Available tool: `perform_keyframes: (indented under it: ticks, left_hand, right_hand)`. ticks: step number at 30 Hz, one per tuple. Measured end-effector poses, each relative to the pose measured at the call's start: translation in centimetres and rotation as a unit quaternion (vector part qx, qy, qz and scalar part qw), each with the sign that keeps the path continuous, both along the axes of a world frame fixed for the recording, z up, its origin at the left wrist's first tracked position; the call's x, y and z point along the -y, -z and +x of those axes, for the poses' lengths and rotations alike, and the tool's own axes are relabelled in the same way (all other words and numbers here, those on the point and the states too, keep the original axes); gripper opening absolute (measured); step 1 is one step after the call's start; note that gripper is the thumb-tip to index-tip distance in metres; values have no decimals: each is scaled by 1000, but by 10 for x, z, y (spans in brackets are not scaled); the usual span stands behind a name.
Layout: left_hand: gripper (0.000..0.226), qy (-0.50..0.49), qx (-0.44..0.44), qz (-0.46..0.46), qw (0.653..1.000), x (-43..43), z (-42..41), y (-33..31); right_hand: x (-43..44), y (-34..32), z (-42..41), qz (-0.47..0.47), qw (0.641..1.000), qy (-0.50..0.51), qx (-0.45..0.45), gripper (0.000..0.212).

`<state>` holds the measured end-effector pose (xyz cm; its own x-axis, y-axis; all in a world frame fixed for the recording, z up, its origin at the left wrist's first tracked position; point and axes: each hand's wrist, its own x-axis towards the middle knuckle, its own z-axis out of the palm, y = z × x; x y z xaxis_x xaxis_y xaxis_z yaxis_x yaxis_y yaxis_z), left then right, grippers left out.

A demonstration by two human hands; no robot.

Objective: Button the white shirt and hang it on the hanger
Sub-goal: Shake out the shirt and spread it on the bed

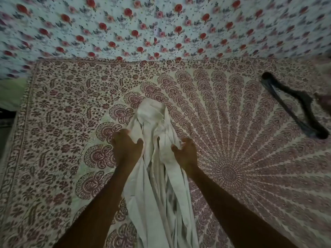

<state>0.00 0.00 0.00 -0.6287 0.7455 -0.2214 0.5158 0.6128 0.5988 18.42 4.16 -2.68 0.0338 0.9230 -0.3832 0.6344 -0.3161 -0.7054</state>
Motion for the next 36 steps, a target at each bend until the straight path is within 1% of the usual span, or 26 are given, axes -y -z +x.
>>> perform_keyframes:
  ticks: [1, 2, 3, 4, 5, 6, 7, 8, 10, 11, 12, 14, 15, 17, 19, 20, 22, 24, 26, 28, 29, 31, 32, 34, 35, 36]
  left_hand:
    - [66, -23, 15, -46, 999, 1, -3, 5]
    - [75, -51, 28, -76, 995, 2, -5, 11]
    - [77, -58, 56, -105, 991, 5, -8, 19]
    - [74, -54, 80, -123, 988, 9, -10, 27]
    - [67, -38, 105, -123, 986, 13, -11, 30]
    - [60, -13, 124, -98, 987, 18, -10, 34]
    - [54, 11, 143, -62, 988, 23, -9, 35]
    - [49, 27, 158, -18, 987, 25, -8, 32]
    - [40, 34, 182, 49, 981, 27, -2, 21]
    - [37, 34, 187, 68, 979, 27, 2, 15]
    - [38, 38, 183, 79, 979, 26, 8, 12]
    - [43, 59, 178, 60, 980, 23, 18, 4]
    - [45, 69, 190, 47, 978, 20, 26, -3]
    - [48, 77, 220, 60, 971, 15, 39, -11]
    - [46, 81, 257, 87, 959, 7, 56, -21]
    - [39, 85, 275, 100, 953, 0, 69, -28]
    - [26, 79, 298, 109, 945, -14, 92, -44]
    - [42, 70, 305, 99, 945, -32, 118, -59]
    - [49, 78, 277, 99, 953, -50, 146, -74]
    - [47, 106, 190, 118, 969, -70, 173, -81]
    - [44, 124, 145, 129, 973, -77, 180, -83]
    - [40, 162, 97, 156, 969, -93, 205, -84]
    - [40, 172, 99, 171, 965, -100, 215, -84]
    - [43, 175, 131, 213, 952, -108, 233, -81]
    - [45, 163, 143, 230, 949, -113, 249, -79]
    - [47, 150, 144, 237, 949, -116, 260, -78]
  right_hand:
    - [-2, 10, -4, -39, 999, 11, 13, 60]
    - [-4, 16, -9, -79, 996, 15, 32, 63]
    - [-5, 25, -12, -112, 992, 2, 56, 61]
    - [-4, 28, -14, -139, 987, -15, 76, 60]
    - [-4, 33, -13, -146, 985, -32, 88, 56]
    - [-1, 29, -12, -136, 987, -33, 82, 49]
    - [2, 27, -8, -112, 992, -17, 59, 38]
    - [9, 15, -5, -87, 996, 19, 7, 29]
    - [21, -2, 11, -78, 987, 91, -105, 20]
    - [26, -8, 20, -86, 981, 110, -134, 19]
    - [32, -15, 29, -85, 980, 115, -138, 23]
    - [39, -29, 47, -78, 975, 135, -157, 29]
    - [40, -40, 58, -81, 965, 158, -192, 28]
    - [39, -62, 76, -108, 944, 161, -267, 25]
    - [37, -75, 95, -89, 945, 149, -277, 28]
    - [35, -83, 109, -41, 952, 153, -260, 26]
    - [30, -97, 131, 94, 968, 148, -177, 20]
    - [21, -115, 160, 213, 968, 114, -66, 20]
    - [3, -130, 198, 265, 961, 70, 41, 23]
    - [-24, -141, 240, 270, 952, 46, 135, 29]
    - [-37, -144, 255, 272, 946, 50, 171, 32]
    - [-60, -154, 289, 289, 932, 71, 205, 37]
    - [-68, -156, 301, 316, 925, 80, 195, 38]
    - [-80, -156, 310, 372, 912, 93, 146, 35]
    - [-87, -152, 318, 381, 911, 85, 133, 33]
    - [-95, -144, 322, 362, 920, 58, 142, 33]
